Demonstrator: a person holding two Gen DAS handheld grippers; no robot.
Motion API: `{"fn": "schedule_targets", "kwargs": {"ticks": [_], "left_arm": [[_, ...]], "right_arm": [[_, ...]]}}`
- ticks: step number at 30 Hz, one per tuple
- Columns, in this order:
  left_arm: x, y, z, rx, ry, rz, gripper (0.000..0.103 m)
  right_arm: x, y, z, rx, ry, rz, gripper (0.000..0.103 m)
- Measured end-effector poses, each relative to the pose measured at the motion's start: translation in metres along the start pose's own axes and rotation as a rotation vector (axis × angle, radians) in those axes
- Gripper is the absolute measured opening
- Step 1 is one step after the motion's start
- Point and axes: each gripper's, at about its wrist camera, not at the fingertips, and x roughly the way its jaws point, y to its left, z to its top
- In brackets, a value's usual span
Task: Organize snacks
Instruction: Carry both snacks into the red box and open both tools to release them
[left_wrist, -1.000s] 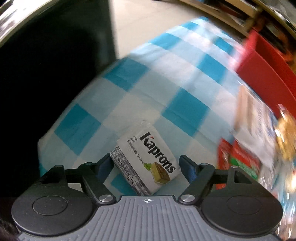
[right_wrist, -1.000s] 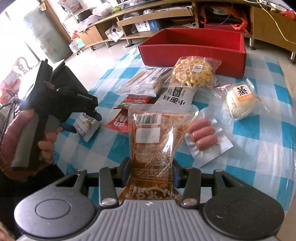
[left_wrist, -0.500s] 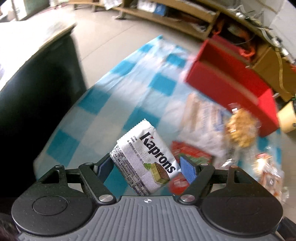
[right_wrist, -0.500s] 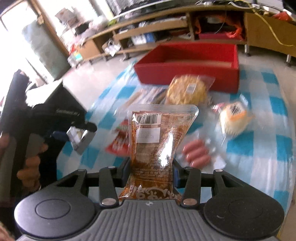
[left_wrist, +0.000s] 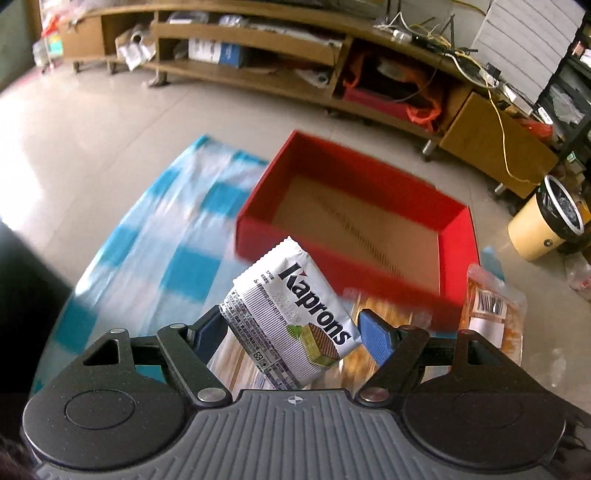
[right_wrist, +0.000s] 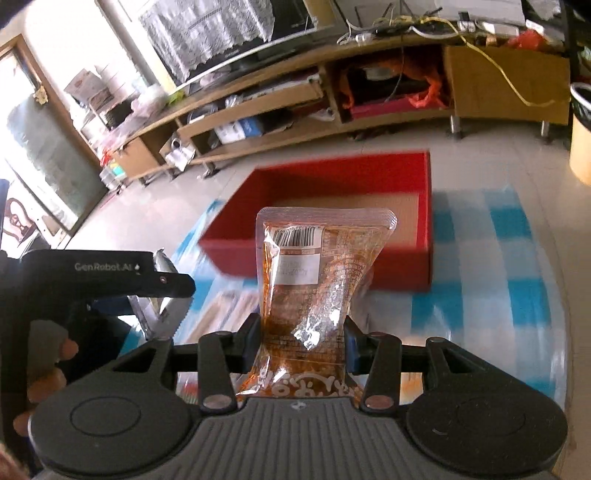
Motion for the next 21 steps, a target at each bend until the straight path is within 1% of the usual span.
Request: {"fn": "schedule_targets", "kwargs": {"ticks": [3,5,7,11,15,18,21], "left_arm": [[0.02,-0.01,0.023,-0.015,0.003,-0.008,0.082],[0.032,-0.019,0.038,-0.004,-0.015,0.013,0.082],[0.043,-0.024,0.048,0.003,-0.025,0.023,0.082],[0.069,-0.033,0.064,0.004,-0.014,0.019,0.082],[0.09,-0.041,0.072,0.036,-0.008,0.055,0.082],[0.103,-0.039,0.073,0.03,0.009,0.055,0.082],[0.113,-0.038,0.073,0.031,0.031,0.064,0.081]], "right_arm": [[0.012,-0.004,0.027,0.002,-0.021,-0.006,0.042],[0.023,-0.01,0.044,0.009,-0.034,-0.013,0.042],[0.036,-0.017,0.06,0.017,-0.04,-0.029,0.042],[0.064,-0.03,0.08,0.03,-0.034,-0.051,0.042],[0.09,-0.038,0.093,0.022,-0.02,-0.07,0.042],[0.107,-0.045,0.096,0.024,0.005,-0.084,0.042],[0.121,-0.051,0.096,0.04,0.033,-0.078,0.042]]}}
